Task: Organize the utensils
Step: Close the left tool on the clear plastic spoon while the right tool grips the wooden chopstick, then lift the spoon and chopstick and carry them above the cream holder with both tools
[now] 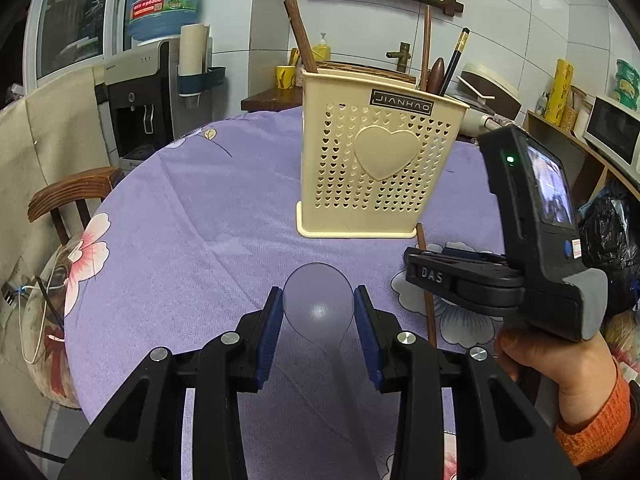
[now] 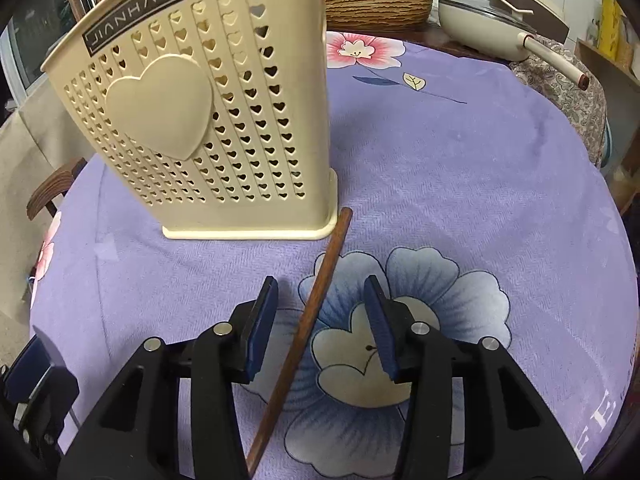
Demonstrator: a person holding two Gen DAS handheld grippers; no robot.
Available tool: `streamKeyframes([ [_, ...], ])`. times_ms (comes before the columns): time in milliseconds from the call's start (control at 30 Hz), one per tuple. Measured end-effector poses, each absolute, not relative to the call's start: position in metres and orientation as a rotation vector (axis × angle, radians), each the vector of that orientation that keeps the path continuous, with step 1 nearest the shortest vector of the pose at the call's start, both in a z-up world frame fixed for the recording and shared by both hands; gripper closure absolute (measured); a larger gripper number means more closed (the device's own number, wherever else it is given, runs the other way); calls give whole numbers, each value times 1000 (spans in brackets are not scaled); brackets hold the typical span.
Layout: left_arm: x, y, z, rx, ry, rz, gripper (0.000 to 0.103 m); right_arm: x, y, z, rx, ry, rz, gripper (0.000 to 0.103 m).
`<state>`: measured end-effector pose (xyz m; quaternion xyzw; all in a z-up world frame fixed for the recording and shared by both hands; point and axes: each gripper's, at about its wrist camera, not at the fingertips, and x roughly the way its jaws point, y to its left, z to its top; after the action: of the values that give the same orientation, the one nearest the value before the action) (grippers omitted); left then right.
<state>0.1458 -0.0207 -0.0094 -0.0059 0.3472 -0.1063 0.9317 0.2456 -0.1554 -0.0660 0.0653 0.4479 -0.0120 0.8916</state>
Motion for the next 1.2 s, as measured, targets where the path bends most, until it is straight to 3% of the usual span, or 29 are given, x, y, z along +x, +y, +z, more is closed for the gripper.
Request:
streamKeyframes([
  [267, 144, -23, -10, -2, 707, -229, 67, 251, -158, -66, 101, 927, -42, 91],
  [733, 143, -26, -3, 3, 687, -258, 67, 234, -202, -56, 317, 897, 147, 95],
  [1200, 146, -32, 42, -24, 627, -357, 67, 182, -239, 32, 355, 701, 328, 95],
])
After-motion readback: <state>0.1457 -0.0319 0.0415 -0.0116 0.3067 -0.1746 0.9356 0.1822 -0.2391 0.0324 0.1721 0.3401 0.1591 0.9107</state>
